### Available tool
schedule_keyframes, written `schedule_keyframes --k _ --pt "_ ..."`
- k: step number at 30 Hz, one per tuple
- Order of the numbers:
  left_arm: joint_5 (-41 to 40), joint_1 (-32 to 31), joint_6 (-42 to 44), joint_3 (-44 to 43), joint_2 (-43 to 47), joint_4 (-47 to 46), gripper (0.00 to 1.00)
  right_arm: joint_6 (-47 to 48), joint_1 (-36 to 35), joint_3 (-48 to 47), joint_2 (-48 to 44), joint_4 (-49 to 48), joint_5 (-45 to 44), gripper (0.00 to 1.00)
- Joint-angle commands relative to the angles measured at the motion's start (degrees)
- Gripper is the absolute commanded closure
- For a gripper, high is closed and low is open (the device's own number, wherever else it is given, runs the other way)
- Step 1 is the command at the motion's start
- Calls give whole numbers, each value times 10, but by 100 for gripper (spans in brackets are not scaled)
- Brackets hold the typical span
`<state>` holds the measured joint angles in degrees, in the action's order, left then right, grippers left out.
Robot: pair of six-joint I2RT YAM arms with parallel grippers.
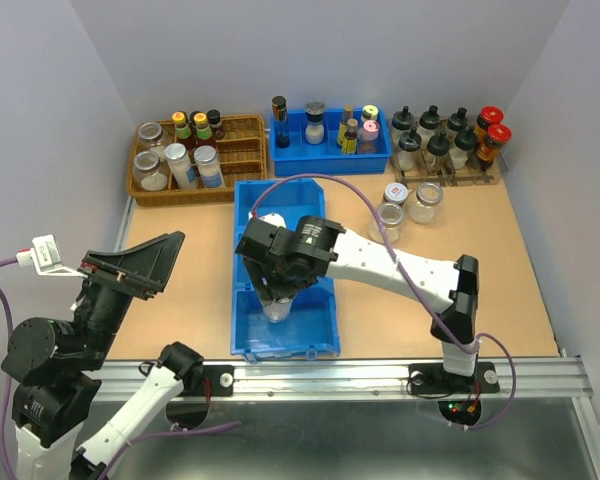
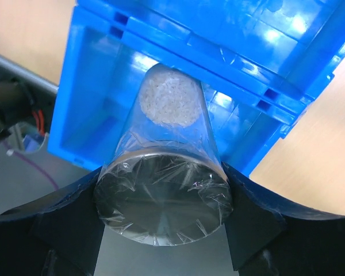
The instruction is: Organize the condiment bottles
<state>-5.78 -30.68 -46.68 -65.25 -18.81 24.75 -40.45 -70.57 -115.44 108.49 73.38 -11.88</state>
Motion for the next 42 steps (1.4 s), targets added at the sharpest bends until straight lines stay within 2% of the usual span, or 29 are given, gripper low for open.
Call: schedule_keyframes --k 1,9,19,21,22,23,25,26,29,31,36,38,39,42 --pt "-24 -2 -10 -13 9 -8 2 -58 -29 -50 22 -3 -70 100" --pt "-92 -2 -29 -18 15 19 2 -103 -64 -83 101 -7 -89 100" --pt "-105 -2 -40 -13 30 28 2 -114 -66 -77 124 7 -65 99" --pt "-105 -2 -41 -13 31 28 2 -112 -66 -79 127 9 -59 86" --pt "-104 -2 -41 -14 30 28 2 -111 -66 -80 129 9 -57 77" --pt "-103 -2 -41 -13 29 27 2 -109 -66 -84 129 9 -55 56" --pt "-102 -2 -41 -14 29 28 2 -104 -66 -91 128 10 -52 39" --pt "-101 -1 -42 -14 29 28 2 -104 -66 -94 126 11 -53 24" --pt "-101 -2 -42 -15 30 26 2 -99 -66 -100 120 13 -55 9" --pt "-101 -1 -42 -14 30 27 2 -95 -66 -102 114 13 -53 2" --pt "-100 -2 -41 -18 28 24 2 -93 -66 -106 101 14 -57 0" --pt "-99 -2 -39 -22 27 24 2 -102 -65 -107 77 17 -69 0" --pt "-93 -1 -31 -31 26 23 2 -110 -66 -99 31 16 -88 0" --pt "-79 -1 -20 -36 21 14 1 -109 -66 -78 -28 14 -109 0"
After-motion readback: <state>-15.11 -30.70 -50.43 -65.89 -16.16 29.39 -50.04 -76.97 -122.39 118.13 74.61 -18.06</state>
